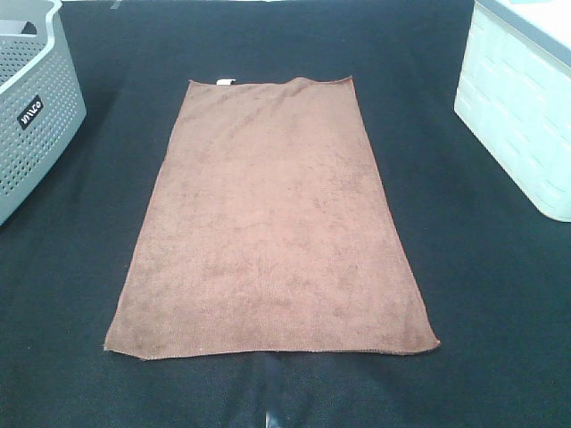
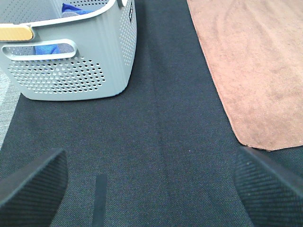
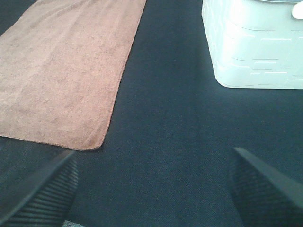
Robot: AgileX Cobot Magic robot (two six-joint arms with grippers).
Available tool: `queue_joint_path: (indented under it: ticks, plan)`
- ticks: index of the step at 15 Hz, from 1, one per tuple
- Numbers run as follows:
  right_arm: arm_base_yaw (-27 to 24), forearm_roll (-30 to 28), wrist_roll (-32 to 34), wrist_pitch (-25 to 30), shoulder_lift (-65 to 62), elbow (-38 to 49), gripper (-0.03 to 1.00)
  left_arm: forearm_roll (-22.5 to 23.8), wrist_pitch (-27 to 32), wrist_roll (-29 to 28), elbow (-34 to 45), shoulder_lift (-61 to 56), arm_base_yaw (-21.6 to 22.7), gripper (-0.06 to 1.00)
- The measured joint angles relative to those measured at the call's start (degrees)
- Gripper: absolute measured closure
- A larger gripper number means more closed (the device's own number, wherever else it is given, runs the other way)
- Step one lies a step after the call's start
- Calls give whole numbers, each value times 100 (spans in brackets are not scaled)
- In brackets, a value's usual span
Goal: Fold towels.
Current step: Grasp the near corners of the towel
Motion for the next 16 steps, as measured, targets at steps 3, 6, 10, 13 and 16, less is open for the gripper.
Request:
queue_joint_path:
  ticks: [3, 6, 10, 13, 16]
  plan:
    - [0, 0, 0, 0, 0, 0, 16, 0, 0, 0, 0, 0, 0, 5]
    - [0, 0, 0, 0, 0, 0, 16, 0, 0, 0, 0, 0, 0, 5]
    - [0, 0, 0, 0, 0, 0, 16, 0, 0, 0, 0, 0, 0, 5]
    - [0, 0, 0, 0, 0, 0, 16, 0, 0, 0, 0, 0, 0, 5]
    - [0, 0, 0, 0, 0, 0, 16, 0, 0, 0, 0, 0, 0, 5]
